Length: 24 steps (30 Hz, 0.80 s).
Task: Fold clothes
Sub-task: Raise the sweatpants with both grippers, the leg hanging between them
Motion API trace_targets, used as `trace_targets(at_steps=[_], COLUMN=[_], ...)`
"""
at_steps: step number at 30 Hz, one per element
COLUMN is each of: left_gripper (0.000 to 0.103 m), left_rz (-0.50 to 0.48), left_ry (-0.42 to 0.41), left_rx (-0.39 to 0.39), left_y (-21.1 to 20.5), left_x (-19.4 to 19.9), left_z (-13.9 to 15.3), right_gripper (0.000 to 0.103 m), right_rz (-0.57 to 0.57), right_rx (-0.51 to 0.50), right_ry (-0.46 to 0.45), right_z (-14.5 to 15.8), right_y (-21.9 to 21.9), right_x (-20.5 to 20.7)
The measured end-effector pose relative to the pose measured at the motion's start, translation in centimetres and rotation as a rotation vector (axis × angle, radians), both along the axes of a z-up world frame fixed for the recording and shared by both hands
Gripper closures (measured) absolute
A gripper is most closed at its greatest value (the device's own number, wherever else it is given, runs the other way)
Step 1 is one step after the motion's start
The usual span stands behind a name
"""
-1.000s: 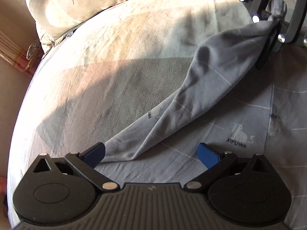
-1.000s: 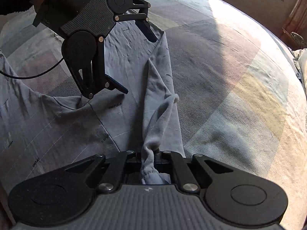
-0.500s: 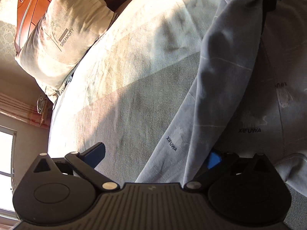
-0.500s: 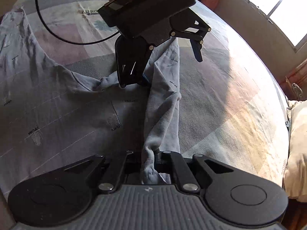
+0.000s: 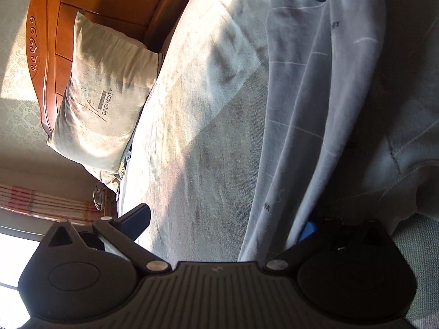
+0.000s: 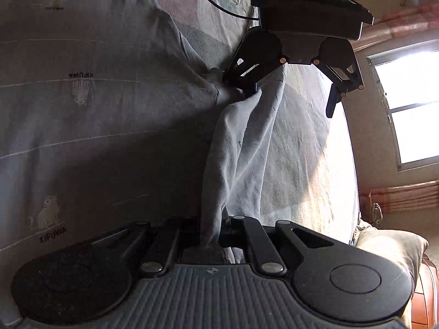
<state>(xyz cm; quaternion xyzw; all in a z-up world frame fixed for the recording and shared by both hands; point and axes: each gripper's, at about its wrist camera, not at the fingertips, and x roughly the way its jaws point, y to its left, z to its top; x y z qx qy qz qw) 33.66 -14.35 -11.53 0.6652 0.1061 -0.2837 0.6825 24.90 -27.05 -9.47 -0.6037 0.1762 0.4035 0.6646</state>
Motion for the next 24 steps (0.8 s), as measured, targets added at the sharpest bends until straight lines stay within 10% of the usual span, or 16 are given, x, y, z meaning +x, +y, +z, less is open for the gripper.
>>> trace_targets(at_steps=[7,24], left_gripper=[0.001,0.001], left_rz=[-0.010,0.017], left_ry=[-0.033,-0.060], left_rx=[0.001,0.006], left_y=[0.3,2.7], left_x=[-0.5,0.5], left_z=[-0.2,-0.8], right_gripper=[0.095,0.095], right_rz=[-0.377,-0.248], right_rx=[0.212,0.126], right_ry=[0.229,0.218], right_z=[3.3,1.1], right_y=[-0.7,-0.2], right_x=[4.6,1.5])
